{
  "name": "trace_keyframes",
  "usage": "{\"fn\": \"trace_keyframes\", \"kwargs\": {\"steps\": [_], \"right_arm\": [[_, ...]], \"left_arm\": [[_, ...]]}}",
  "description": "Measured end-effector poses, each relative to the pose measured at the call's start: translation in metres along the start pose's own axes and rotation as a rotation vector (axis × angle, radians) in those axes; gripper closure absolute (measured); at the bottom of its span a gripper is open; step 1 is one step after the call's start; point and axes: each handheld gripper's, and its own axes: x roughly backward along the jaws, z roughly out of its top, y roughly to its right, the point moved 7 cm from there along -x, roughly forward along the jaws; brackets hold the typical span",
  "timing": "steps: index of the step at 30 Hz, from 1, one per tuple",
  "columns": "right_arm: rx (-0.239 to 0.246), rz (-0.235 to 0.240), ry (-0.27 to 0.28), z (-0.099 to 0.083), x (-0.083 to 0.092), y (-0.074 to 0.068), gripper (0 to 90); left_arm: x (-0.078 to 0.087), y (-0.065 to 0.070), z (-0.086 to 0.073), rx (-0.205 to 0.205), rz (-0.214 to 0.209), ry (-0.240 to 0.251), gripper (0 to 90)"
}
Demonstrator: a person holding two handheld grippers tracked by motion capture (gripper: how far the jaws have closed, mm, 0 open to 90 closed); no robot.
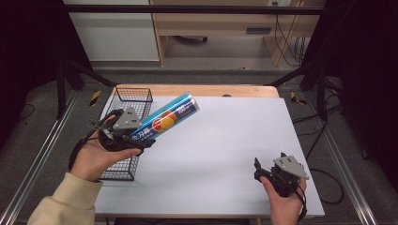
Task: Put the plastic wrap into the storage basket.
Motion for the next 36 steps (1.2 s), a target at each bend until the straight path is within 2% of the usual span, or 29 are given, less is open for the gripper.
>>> {"fn": "trace_keyframes", "kwargs": {"steps": [7, 9, 14, 17, 23, 36], "right_arm": [[-0.002, 0.011, -0.001, -0.001, -0.004, -0.002, 12.6], [0.004, 0.014, -0.002, -0.001, -0.003, -0.003, 12.6], [0.013, 0.008, 0.002, -0.001, -0.002, -0.003, 12.6], [0.017, 0.009, 0.002, -0.001, -0.002, -0.004, 12.6], [0.015, 0.004, 0.002, -0.001, -0.002, -0.003, 12.6], [0.018, 0.003, 0.009, 0.0, -0.001, -0.004, 12.6]], "left_arm": [[0.009, -0.002, -0.005, 0.033, 0.034, -0.013, 31.7], [0.01, -0.003, -0.008, 0.03, 0.052, -0.035, 31.7], [0.009, -0.004, -0.015, 0.072, 0.048, -0.031, 31.7], [0.01, -0.006, -0.019, 0.076, 0.06, -0.048, 31.7], [0.012, -0.011, -0.021, 0.105, 0.08, -0.053, 31.8], [0.008, -0.028, -0.032, 0.165, 0.146, -0.119, 31.8]]}}
